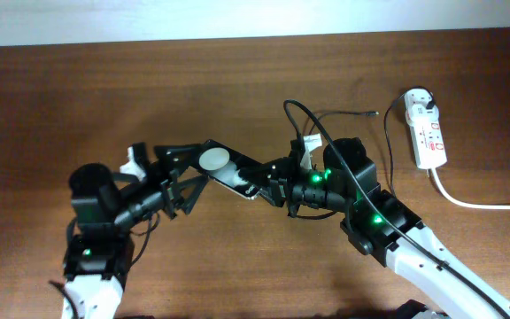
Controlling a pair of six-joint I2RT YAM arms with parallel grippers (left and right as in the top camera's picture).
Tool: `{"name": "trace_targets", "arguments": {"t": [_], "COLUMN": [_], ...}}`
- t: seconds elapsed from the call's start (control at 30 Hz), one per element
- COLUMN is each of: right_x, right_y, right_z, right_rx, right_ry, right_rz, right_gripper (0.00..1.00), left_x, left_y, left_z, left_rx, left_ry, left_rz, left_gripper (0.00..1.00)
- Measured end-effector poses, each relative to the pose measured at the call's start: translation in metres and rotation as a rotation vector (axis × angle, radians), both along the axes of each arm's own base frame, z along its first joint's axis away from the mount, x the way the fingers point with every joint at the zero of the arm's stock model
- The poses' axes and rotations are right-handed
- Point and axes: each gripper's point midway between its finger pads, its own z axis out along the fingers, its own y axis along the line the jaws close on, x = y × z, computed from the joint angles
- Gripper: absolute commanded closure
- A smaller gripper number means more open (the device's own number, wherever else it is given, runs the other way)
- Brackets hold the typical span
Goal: Plug charger to phone and switch on socket
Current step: 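Regrasp the phone with the left gripper from the right gripper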
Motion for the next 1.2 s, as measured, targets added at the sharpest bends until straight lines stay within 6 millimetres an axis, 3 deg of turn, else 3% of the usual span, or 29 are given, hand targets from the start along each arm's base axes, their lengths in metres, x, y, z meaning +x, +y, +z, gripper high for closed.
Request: {"name": "trace_targets", "arguments": {"t": [0.17,0.37,0.93,1.2], "right_x": [-0.001,-0.001,0.011,0.002], "right_y": [0.0,0.0,-0.002,0.013], "right_z": [0.0,0.0,0.006,0.003], "right_rx": [0.001,0.001,0.022,-0.004], "right_ry": [0.002,0.003,0.005,-0.016], "right_rz": [0.003,0.003,-0.069,-0.089], "right_gripper": [0.96,0.96,0.96,0.96], "left_x": [0.009,0.004,0.001,0.001], "left_y": [-0.015,-0.023,-0.025,-0.025], "left_z": [-0.005,-0.007,-0.006,-0.006], "left_rx": [-0.036,-0.072,-0.137,-0.139], "left_ry": [0.026,0.076,0.159,0.163], "left_rz": [-0.04,-0.075,-0.075,-0.074], "left_gripper": [0.32,0.5,0.62,0.68]}}
